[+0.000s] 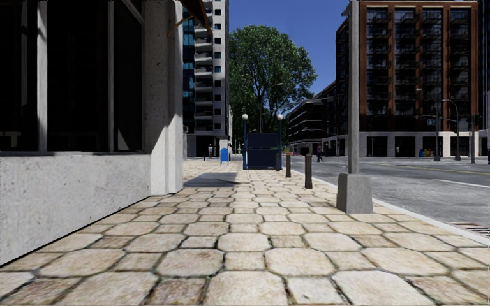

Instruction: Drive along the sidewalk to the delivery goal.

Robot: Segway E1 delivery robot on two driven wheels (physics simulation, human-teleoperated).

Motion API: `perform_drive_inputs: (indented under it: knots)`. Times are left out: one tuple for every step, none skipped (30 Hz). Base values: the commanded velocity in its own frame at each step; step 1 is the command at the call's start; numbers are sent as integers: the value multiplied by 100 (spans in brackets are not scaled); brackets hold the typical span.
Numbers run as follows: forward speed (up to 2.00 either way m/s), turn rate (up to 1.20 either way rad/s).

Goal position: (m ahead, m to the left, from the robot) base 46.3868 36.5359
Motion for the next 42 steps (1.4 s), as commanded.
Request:
perform_drive_inputs:
  knots:
    - [200,0]
    - [200,0]
    - [200,0]
    - [200,0]
    - [200,0]
    - [200,0]
    - [200,0]
    - [200,0]
    - [200,0]
    - [200,0]
    - [200,0]
    - [200,0]
    - [200,0]
    - [200,0]
    - [200,0]
    - [200,0]
    - [200,0]
    - [200,0]
    - [200,0]
    - [200,0]
    - [200,0]
    - [200,0]
    - [200,0]
    - [200,0]
    - [200,0]
    - [200,0]
    - [200,0]
    - [200,0]
    - [200,0]
    - [200,0]
    - [200,0]
    - [200,0]
    - [200,0]
    - [200,0]
    - [200,0]
    - [200,0]
    - [200,0]
    - [200,0]
    - [200,0]
    - [200,0]
    - [200,0]
    - [200,0]
